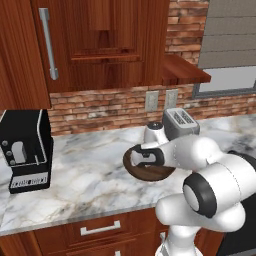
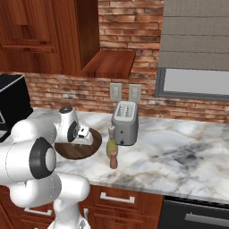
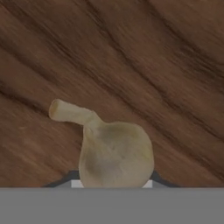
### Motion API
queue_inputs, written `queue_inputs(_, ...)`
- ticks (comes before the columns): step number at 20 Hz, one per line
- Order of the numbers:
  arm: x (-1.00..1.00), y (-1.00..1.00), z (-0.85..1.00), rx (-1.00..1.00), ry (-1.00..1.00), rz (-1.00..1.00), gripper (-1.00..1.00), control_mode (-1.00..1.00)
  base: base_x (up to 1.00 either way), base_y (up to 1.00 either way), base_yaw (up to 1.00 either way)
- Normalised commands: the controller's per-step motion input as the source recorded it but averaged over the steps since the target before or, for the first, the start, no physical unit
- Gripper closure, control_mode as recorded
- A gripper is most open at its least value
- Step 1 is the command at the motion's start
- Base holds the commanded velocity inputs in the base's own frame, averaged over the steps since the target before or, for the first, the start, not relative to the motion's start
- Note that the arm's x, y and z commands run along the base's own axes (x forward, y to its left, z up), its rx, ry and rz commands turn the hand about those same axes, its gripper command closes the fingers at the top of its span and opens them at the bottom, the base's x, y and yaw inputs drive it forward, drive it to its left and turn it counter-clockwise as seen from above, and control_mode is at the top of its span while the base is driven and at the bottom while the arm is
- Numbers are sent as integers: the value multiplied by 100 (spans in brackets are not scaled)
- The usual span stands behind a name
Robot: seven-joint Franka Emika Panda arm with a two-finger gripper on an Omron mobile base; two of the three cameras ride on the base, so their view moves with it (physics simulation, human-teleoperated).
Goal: Retrieve the bottle and the shaker from the cabinet and place them next to the mixing bowl on the counter. Then add garlic from the fridge to the mixing bowl.
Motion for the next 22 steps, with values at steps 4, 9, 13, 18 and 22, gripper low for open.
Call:
queue_inputs(4, 1, 0, -20, 0, 0, 0, 100, -100, 0, 0, 0)
queue_inputs(9, 0, 0, -2, 0, 0, 0, -100, -100, 0, 0, 0)
queue_inputs(13, 0, 0, 0, 0, 0, 0, -100, -100, 0, 0, 0)
queue_inputs(18, 0, 0, 0, 0, 0, 0, -100, -100, 0, 0, 0)
queue_inputs(22, 0, 0, 6, 0, 0, 0, -100, -100, 0, 0, 0)
